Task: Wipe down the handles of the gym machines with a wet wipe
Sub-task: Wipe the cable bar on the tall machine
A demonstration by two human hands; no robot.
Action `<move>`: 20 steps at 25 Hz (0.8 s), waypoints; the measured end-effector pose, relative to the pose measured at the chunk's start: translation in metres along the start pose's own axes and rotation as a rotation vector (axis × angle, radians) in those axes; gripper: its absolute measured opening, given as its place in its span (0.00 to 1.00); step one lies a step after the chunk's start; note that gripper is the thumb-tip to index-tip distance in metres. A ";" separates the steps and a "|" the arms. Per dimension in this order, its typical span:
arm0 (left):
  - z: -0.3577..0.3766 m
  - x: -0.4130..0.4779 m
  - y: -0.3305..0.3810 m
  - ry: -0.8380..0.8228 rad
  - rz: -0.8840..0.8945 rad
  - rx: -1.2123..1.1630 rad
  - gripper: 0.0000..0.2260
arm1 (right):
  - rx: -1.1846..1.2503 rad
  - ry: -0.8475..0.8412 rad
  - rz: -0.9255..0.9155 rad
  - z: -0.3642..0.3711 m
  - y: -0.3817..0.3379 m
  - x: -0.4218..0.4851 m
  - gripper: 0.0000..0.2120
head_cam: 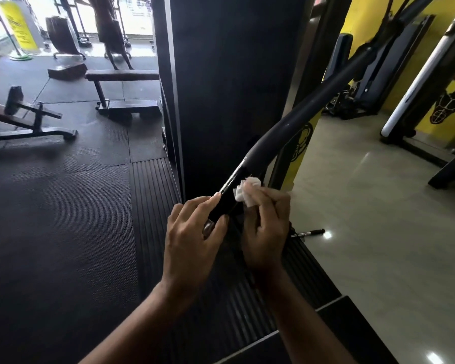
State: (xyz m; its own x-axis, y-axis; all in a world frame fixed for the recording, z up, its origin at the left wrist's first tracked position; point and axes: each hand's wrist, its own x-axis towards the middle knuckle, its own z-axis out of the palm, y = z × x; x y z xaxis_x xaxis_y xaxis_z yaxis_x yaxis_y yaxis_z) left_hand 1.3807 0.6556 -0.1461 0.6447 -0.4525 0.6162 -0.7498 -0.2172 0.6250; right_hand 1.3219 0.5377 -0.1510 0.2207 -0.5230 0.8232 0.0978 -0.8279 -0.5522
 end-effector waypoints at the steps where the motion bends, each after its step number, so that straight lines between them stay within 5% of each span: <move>1: 0.000 0.002 -0.002 0.015 0.000 -0.002 0.19 | -0.029 -0.039 -0.077 -0.002 0.004 0.001 0.16; 5: 0.007 0.012 -0.005 0.035 0.022 0.059 0.17 | -0.220 -0.385 -0.508 -0.018 0.022 0.031 0.21; 8: 0.014 0.011 -0.005 0.029 0.001 0.119 0.18 | -0.245 -0.363 -0.468 -0.016 0.025 0.052 0.18; 12: 0.021 0.012 -0.010 0.037 0.003 0.146 0.17 | -0.301 -0.563 -0.679 -0.019 0.031 0.071 0.17; 15: 0.028 0.019 -0.007 0.050 -0.008 0.141 0.19 | -0.344 -0.511 -0.565 -0.018 0.031 0.089 0.18; 18: 0.032 0.016 -0.010 0.042 -0.005 0.101 0.18 | -0.468 -0.713 -0.753 -0.024 0.028 0.100 0.16; 20: 0.034 0.018 -0.013 0.036 0.008 0.083 0.18 | -0.499 -0.729 -0.621 -0.026 0.019 0.117 0.16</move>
State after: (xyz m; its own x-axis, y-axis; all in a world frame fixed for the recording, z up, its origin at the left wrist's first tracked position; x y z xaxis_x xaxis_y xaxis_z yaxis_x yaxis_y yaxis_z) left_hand 1.3971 0.6215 -0.1597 0.6423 -0.4237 0.6387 -0.7638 -0.2852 0.5790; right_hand 1.3245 0.4555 -0.0621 0.8095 0.1266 0.5733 0.0216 -0.9822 0.1865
